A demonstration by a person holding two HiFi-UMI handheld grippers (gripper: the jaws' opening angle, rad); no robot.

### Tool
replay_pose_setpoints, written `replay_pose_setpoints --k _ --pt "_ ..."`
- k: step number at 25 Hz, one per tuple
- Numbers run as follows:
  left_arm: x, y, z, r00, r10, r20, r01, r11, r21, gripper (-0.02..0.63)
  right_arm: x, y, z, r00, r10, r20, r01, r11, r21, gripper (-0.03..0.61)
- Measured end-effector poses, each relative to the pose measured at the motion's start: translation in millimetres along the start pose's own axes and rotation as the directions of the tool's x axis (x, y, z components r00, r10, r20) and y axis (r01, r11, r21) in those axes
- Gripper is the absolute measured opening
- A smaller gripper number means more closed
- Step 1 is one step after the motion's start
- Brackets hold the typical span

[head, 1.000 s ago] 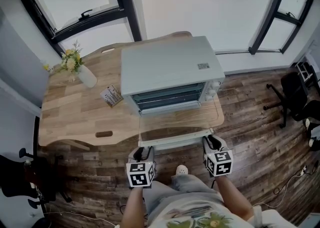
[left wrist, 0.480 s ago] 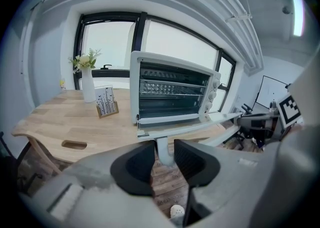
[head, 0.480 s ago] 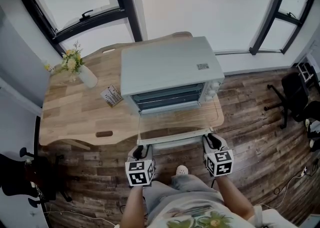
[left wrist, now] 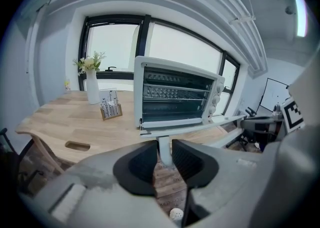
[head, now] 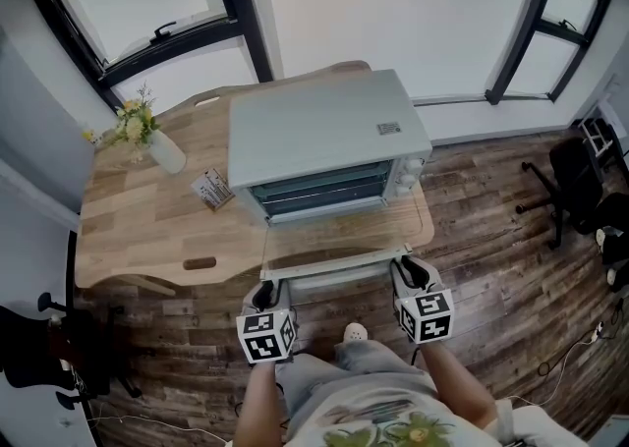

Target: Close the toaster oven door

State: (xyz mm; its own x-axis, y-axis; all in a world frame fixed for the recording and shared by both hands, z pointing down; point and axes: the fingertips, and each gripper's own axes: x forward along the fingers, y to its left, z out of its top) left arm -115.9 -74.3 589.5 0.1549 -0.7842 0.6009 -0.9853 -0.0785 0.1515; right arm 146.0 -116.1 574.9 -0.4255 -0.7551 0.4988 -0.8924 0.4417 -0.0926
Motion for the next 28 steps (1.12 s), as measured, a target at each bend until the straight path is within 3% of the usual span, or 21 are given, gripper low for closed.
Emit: replay_pose_setpoints --k 28 --pt "-5.8 1.5 44.1 0.998 0.029 0.063 -0.026 0.999 -0.047 0.097 -0.4 -2.4 45.5 0.995 0.048 0.084 -0.044 0.998 -0.049 0.081"
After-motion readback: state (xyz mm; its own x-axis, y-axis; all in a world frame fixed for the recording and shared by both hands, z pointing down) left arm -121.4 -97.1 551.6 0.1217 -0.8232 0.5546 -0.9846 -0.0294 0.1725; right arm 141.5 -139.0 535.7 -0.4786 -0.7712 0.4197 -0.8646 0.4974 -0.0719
